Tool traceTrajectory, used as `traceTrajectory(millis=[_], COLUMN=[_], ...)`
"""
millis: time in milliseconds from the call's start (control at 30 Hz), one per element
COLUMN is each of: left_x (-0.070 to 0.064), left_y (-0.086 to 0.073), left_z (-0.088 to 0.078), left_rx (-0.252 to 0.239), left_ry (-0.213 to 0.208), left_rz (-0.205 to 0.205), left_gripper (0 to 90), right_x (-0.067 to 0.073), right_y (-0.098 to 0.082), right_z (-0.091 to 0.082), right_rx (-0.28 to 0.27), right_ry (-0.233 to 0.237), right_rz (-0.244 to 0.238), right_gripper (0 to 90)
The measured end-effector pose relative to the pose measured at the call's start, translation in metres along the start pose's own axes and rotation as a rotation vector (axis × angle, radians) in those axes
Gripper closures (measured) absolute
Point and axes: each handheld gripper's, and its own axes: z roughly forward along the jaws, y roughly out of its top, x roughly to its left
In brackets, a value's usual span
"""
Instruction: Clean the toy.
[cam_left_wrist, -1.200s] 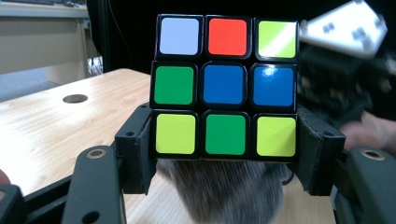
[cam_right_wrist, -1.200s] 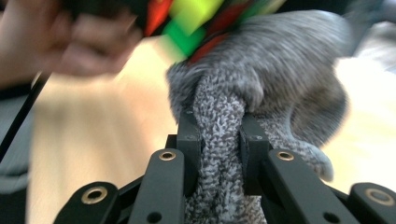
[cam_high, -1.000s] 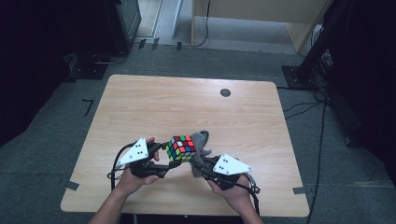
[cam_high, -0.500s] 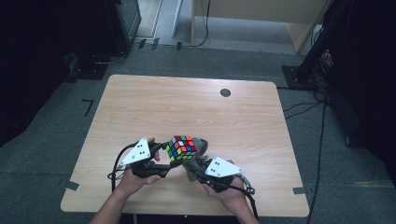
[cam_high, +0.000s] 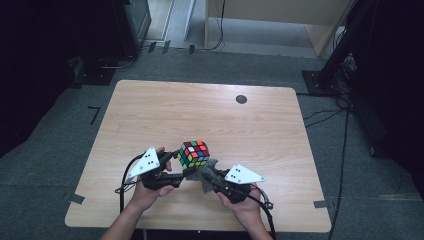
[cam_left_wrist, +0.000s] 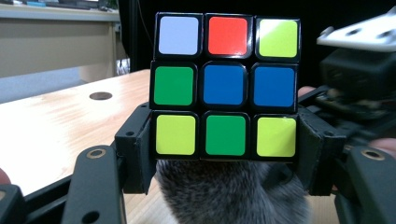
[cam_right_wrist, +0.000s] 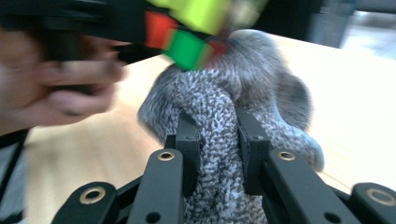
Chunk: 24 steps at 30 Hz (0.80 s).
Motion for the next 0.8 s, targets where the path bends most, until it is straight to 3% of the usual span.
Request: traceTrajectory(millis=[33,67,100,167,233,333,533,600,700,733,767,800], left_x=[0.0,-0.001,-0.001,-0.002,-0.002,-0.002,0.001,0.001,0.002,0.002,0.003,0.003], left_y=[0.0,0.0,-0.001,-0.002,-0.003,-0.003,0.0,0.0,-0.001,-0.001,-0.001,-0.001], left_z=[0.0,0.002,0.003,0.006,0.008,0.008,0.005,0.006,0.009,0.01,0.01,0.011], left_rx=[0.004,0.008,0.016,0.029,0.041,0.055,0.063,0.083,0.105,0.11,0.115,0.119], left_ry=[0.001,-0.001,-0.001,-0.006,-0.008,-0.012,-0.005,0.004,0.01,0.015,0.014,0.019], left_rz=[0.003,0.001,0.005,0.0,0.003,-0.001,0.011,0.026,0.019,0.008,0.003,-0.005], left_gripper=[34.4,34.4,34.5,34.5,34.4,34.5,34.5,34.5,34.5,34.4,34.4,34.4], right_x=[-0.004,-0.004,0.003,0.011,0.018,0.015,-0.014,-0.018,-0.034,-0.043,-0.043,-0.05], right_y=[-0.001,-0.001,-0.001,0.0,0.0,0.002,0.002,0.003,0.004,0.003,0.003,0.001], right_z=[-0.001,-0.001,0.003,0.007,0.01,0.007,-0.009,-0.012,-0.025,-0.029,-0.029,-0.03], right_rx=[-0.001,-0.001,0.012,0.03,0.045,0.037,-0.002,-0.016,-0.042,-0.04,-0.04,-0.023], right_ry=[0.0,0.0,0.05,0.082,0.103,0.095,-0.035,-0.059,-0.142,-0.192,-0.192,-0.231], right_rz=[0.03,0.03,0.012,-0.028,-0.062,-0.048,0.012,0.017,0.025,0.028,0.028,0.012], right_gripper=[75.0,75.0,74.2,72.6,72.7,74.5,76.3,76.4,76.2,74.5,74.5,67.1])
